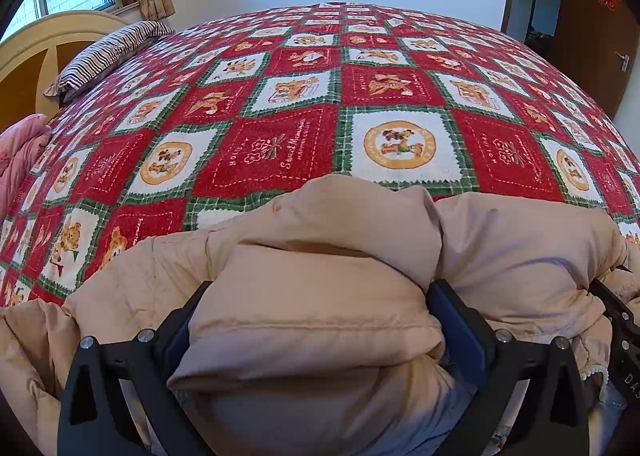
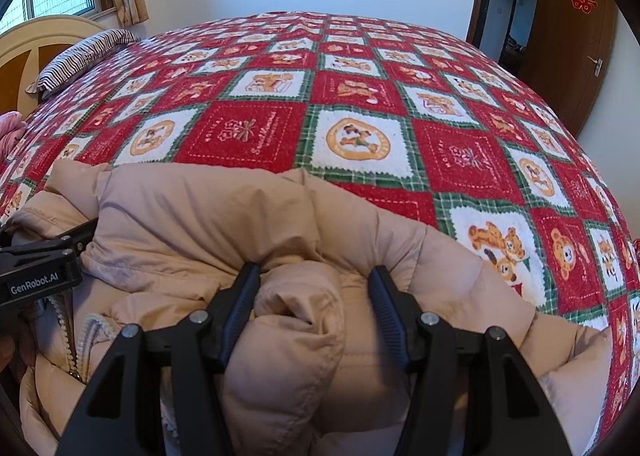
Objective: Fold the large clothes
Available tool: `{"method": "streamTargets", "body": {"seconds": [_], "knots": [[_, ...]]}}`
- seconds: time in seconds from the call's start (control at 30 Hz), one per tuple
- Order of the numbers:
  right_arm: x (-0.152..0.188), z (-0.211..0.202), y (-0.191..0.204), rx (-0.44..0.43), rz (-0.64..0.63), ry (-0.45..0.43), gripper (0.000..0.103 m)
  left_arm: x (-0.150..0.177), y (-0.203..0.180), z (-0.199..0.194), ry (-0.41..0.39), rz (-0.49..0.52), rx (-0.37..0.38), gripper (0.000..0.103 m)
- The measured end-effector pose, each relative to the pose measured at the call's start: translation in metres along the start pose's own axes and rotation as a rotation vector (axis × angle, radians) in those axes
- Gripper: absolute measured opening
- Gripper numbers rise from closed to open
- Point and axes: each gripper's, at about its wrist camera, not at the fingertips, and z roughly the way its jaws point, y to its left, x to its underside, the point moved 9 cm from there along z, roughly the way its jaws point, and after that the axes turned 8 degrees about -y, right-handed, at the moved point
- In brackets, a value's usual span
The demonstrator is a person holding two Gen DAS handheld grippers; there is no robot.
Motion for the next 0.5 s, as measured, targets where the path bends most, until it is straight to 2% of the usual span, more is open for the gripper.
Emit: {"method": "streamTargets", "body": {"seconds": [0.5], "knots": [[0.0003, 0.0008, 0.0003, -0.001, -0.001, 0.0, 0.06, 0.0003, 0.0007, 0.0004, -0.002, 0.004, -0.006, 0.102]]}}
